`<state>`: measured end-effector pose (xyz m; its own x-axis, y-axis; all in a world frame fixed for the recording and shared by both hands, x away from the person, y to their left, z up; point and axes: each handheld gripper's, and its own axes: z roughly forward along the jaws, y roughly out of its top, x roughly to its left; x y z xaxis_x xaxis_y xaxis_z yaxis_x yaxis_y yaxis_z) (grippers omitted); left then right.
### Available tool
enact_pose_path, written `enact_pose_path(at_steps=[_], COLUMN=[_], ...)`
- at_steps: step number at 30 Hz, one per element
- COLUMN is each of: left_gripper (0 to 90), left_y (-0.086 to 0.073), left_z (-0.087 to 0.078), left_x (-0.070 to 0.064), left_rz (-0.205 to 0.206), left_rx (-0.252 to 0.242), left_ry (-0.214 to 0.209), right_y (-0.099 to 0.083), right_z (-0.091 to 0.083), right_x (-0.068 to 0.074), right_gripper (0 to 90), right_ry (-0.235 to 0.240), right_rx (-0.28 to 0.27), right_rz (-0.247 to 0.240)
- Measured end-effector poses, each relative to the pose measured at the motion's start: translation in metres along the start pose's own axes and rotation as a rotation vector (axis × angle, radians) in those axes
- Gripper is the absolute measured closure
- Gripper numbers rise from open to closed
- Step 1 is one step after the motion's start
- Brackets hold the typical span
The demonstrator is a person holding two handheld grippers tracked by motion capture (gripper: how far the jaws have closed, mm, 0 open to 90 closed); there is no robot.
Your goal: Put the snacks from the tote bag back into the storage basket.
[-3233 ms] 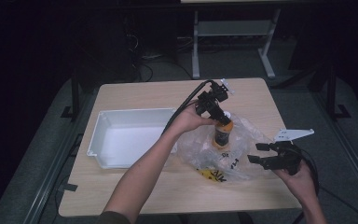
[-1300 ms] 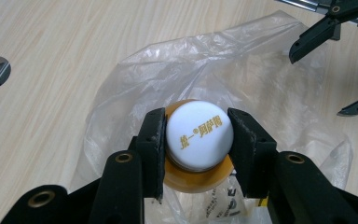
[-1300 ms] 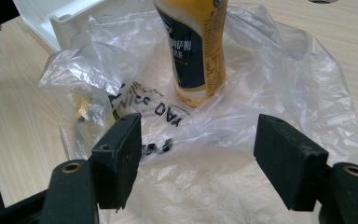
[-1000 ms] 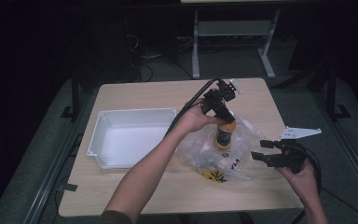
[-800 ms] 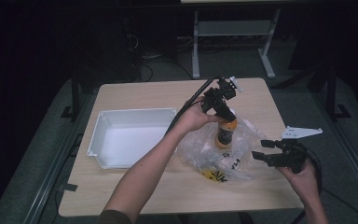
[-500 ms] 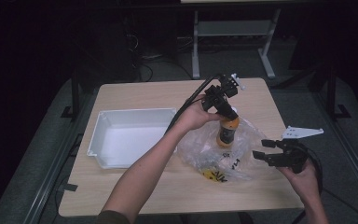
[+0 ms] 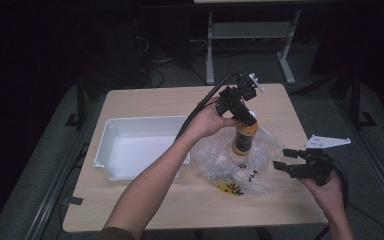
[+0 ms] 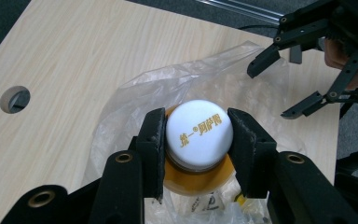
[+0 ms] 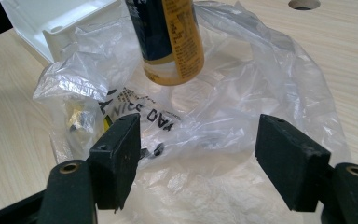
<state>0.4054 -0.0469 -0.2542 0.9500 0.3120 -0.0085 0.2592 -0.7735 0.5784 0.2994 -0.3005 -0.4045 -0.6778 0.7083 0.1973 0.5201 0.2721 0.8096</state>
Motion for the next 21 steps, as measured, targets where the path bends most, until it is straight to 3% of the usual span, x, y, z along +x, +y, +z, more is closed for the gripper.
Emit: enact_pose_path(at_steps=[21], left_gripper=[59.3], left_y=[-0.005], left_z=[-0.039], left_x=[-0.002], left_rz=[-0.017], left_rx=[-0.032], left_ry=[0.015], right_y=[0.003], right_z=[0.002], right_x=[0.002], right_gripper=[28.8], right_ry=[0.0], right_rx=[-0.01], right_rz=[0.003])
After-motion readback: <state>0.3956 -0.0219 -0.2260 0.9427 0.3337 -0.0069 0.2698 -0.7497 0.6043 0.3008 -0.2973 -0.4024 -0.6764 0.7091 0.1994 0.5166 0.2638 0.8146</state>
